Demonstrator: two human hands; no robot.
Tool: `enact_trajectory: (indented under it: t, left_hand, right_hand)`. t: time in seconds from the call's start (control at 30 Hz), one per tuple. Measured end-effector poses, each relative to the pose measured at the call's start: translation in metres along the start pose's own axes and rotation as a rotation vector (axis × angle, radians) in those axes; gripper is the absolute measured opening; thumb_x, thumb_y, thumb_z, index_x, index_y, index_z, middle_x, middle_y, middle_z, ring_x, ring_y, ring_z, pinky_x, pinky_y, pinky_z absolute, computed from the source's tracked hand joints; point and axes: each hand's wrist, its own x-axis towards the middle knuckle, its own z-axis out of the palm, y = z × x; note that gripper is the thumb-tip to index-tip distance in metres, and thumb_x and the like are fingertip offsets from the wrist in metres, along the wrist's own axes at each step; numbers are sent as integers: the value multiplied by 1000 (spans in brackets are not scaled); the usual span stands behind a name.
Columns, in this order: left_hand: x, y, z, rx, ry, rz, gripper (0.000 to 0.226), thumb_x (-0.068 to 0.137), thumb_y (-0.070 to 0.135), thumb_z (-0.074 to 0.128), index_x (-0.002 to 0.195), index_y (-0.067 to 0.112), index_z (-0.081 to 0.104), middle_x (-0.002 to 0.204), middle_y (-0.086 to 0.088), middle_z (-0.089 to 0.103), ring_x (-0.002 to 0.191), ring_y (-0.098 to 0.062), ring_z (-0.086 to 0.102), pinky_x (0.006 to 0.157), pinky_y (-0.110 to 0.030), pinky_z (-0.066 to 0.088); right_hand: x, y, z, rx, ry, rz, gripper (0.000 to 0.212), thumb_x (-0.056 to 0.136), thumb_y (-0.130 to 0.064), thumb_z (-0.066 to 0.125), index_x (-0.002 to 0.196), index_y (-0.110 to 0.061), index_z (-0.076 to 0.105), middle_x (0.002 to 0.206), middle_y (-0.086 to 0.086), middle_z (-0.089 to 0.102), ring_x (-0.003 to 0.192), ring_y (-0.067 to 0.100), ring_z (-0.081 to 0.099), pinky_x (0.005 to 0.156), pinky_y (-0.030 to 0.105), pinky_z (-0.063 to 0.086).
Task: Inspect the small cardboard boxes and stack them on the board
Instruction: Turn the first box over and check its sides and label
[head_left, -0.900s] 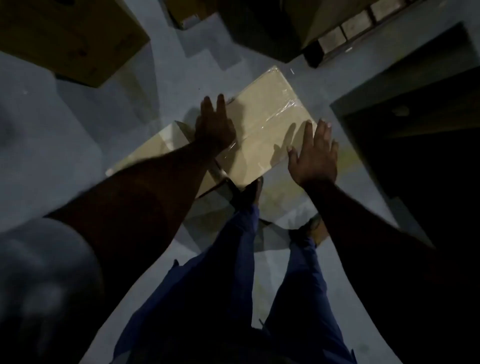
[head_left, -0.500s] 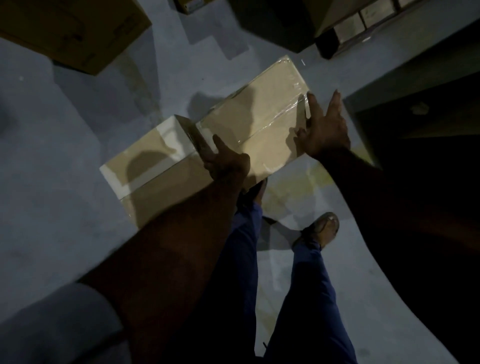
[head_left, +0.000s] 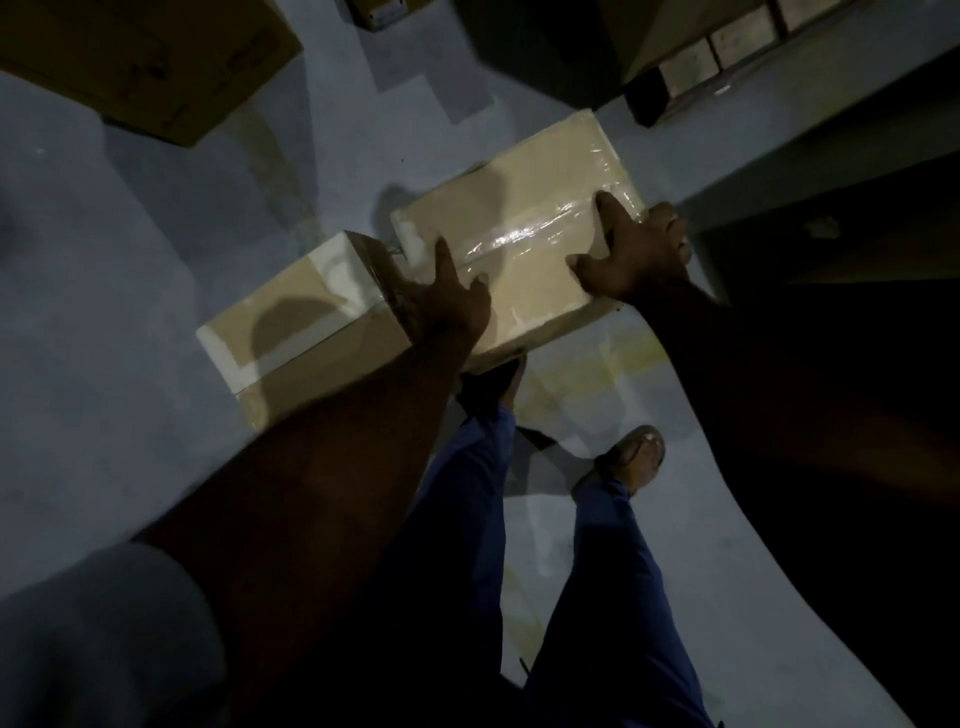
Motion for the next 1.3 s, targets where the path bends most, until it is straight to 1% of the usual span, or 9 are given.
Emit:
enact_trajectory:
  t: [0.07,0.17,0.43,0.6,0.73,0.9,1.03,1.17,1.3]
  left_hand:
    - [-11,16,-15,-24,-7,2,70,105,56,42,163,37,11,167,-27,-3,155,-43,4,124,-48,12]
    - [-21,41,-32,-103,14,26,64,105,52,43,162,40,15,164,-29,6,150,-48,12,119,-53,22]
    - [-89,108,-103,-115,212,257,64,101,48,54,159,33,30,148,-23,30,128,-38,36,101,-47,45]
    - [-159,148,-156,-117,325,339,61,102,47,51,158,34,31,151,-20,28,135,-38,33,110,-50,36]
    - [-217,178,-184,-116,433,336,62,102,48,50,158,34,29,152,-18,29,136,-37,32,112,-48,31]
    - [-294,224,-194,-162,522,392,65,98,52,53,157,34,32,154,-18,27,137,-38,31,111,-48,31]
    - [-355,265,-183,-134,547,489,69,96,56,54,157,32,32,149,-22,33,133,-40,35,109,-47,31]
    - [-407,308,-163,-105,511,613,73,93,62,54,156,31,31,149,-23,32,133,-40,35,108,-49,32]
    - [-448,344,-133,-30,358,763,87,85,72,58,156,33,26,150,-23,28,134,-40,32,109,-53,34]
  right_hand:
    - [-8,3,-16,-3,32,-5,85,87,-69,64,159,-40,28,152,25,27,138,52,28,113,58,27]
    - [-24,8,-45,25,106,-6,81,88,-73,60,157,-39,34,149,24,30,136,51,30,113,58,28]
    - [-99,18,-137,176,335,19,81,86,-72,62,157,-45,34,146,20,33,134,49,32,113,57,29]
    - [-162,27,-195,250,442,34,82,84,-77,59,157,-48,33,145,19,36,133,47,33,112,55,31]
    - [-215,37,-234,260,521,10,80,87,-77,56,157,-47,34,151,23,33,135,49,33,113,57,29]
    - [-273,75,-277,281,670,18,79,86,-79,56,156,-47,39,145,19,36,131,45,36,112,55,32]
    - [-314,124,-308,288,784,95,77,87,-79,56,155,-47,39,144,19,37,131,43,38,111,54,33]
    - [-351,179,-328,347,863,180,75,87,-78,57,154,-47,42,141,18,39,128,42,39,110,52,33]
    - [-380,239,-334,379,896,298,73,87,-78,57,151,-45,43,140,18,40,126,42,41,107,52,35]
